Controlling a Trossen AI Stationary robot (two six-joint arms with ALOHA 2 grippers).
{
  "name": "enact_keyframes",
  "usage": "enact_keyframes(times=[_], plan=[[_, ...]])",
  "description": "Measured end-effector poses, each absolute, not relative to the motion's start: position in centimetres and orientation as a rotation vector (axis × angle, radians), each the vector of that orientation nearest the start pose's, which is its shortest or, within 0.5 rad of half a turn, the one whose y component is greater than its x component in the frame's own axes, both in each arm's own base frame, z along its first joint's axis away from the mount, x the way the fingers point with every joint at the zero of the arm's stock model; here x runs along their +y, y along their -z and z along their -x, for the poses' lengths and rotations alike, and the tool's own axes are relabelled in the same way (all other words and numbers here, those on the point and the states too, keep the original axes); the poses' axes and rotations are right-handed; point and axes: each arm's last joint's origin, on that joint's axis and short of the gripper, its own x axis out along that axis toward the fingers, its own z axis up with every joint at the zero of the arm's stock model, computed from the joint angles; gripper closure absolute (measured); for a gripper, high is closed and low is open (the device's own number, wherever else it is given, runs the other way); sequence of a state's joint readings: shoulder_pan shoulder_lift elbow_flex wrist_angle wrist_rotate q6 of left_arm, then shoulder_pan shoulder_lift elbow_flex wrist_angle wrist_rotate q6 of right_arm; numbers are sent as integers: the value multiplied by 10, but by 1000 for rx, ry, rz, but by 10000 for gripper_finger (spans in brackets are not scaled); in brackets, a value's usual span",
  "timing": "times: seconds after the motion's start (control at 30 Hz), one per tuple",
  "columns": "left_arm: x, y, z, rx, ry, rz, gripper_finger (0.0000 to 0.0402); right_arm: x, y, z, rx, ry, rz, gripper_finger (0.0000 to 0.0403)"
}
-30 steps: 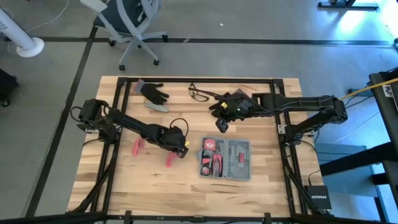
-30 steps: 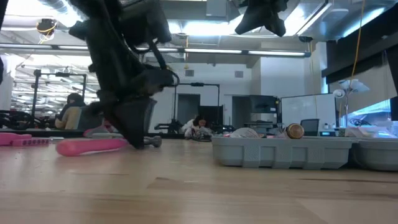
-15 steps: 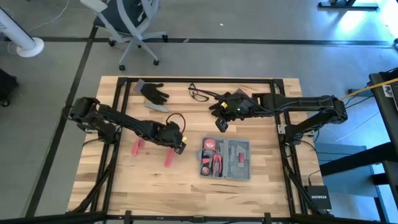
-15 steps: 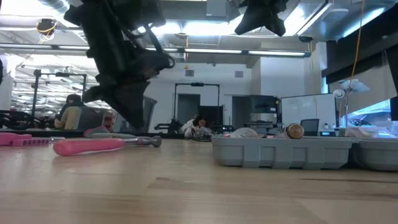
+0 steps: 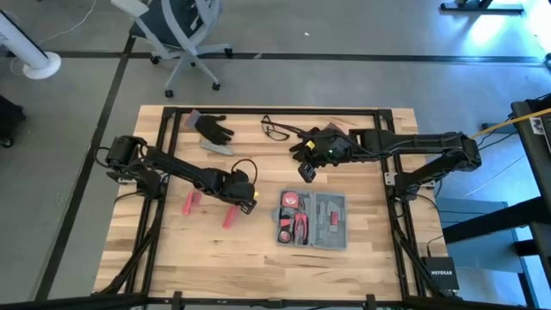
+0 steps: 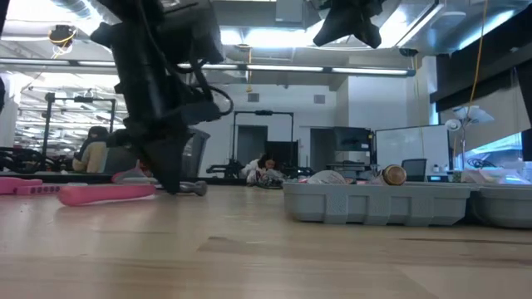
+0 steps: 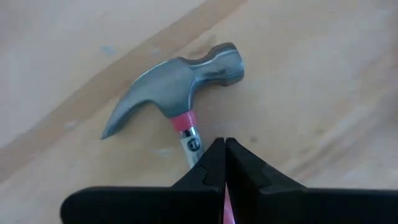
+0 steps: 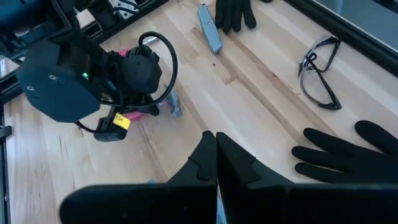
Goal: Prefit tool cases
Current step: Remove the orange hammer from the gray prefit tool case
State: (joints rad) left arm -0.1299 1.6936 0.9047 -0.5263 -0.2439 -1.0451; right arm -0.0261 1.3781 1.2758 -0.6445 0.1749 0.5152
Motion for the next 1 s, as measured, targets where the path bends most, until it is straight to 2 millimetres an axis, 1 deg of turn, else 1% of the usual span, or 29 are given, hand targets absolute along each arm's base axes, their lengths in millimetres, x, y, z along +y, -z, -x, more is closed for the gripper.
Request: enact_keyframes(times=[0.17,0.33,0.5,0.63,0.9,1.0], plan=[[-29,-138,-280,1174,-781,583,402,-13,-332,-290,680,378,-435,403],[-28,-133,-272,1193,-822,592,402,-13,-332,-290,680,378,-435,403],[-28,-131,-272,1177,-843,619,401,-13,-332,-290,679,377,-435,403],[-27,-134,-276,1152,-766,578,402,-13,-332,-290,679,377,-435,403],[-4,-135,-277,1219,-673,473,402,-13,-332,-290,680,377,-435,403],[6,-135,-277,1231,-665,438,402,-13,-332,-290,679,377,-438,403]])
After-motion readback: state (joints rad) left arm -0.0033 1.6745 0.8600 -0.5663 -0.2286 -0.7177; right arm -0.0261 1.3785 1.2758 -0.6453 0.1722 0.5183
